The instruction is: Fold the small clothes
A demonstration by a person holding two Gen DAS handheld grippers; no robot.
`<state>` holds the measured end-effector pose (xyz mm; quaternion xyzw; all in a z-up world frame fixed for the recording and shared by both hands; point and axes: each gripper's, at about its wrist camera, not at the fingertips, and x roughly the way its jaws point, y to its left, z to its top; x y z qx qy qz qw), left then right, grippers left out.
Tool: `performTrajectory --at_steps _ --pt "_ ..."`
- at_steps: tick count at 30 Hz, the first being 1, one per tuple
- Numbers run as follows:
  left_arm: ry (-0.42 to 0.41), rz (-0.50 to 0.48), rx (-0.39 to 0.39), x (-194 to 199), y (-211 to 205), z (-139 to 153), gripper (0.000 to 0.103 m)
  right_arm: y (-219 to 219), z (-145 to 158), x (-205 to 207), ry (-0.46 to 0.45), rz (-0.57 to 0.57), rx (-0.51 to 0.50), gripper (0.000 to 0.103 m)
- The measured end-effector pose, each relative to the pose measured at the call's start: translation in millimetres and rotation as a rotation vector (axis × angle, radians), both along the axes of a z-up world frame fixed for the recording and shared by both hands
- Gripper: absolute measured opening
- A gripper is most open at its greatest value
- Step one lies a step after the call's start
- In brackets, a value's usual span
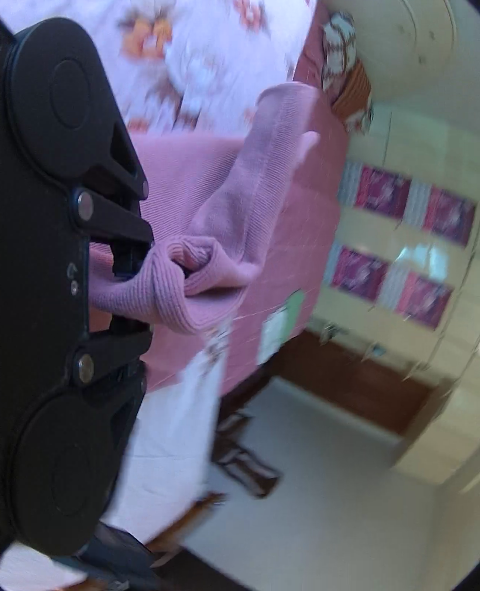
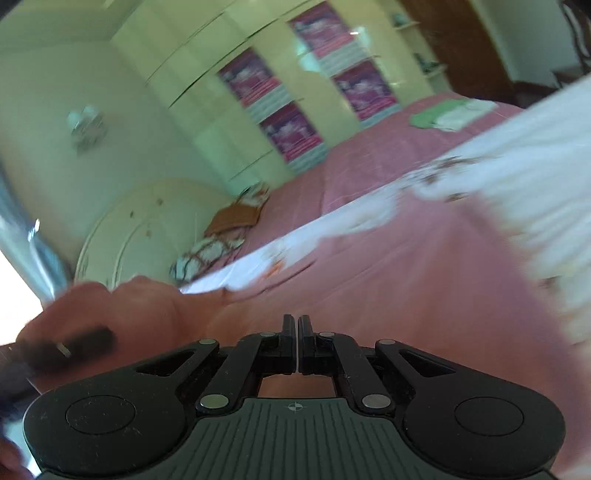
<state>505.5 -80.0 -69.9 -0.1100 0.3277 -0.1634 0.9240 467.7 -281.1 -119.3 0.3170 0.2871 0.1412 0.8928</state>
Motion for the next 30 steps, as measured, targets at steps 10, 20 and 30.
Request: performTrajectory --at_steps 10,20,30 --pt "-0.021 -0.154 0.002 -31 -56 -22 0.065 -124 17 -39 -0.024 -0.100 0.036 0.085" --pt "0.131 0.132 0.087 20 57 -57 0.060 -80 -10 -2 0.110 0.130 0.042 0.058" --pt "0.169 0.149 -0.008 13 80 -75 0.065 -58 -22 11 0.191 0.217 -0.008 0.058"
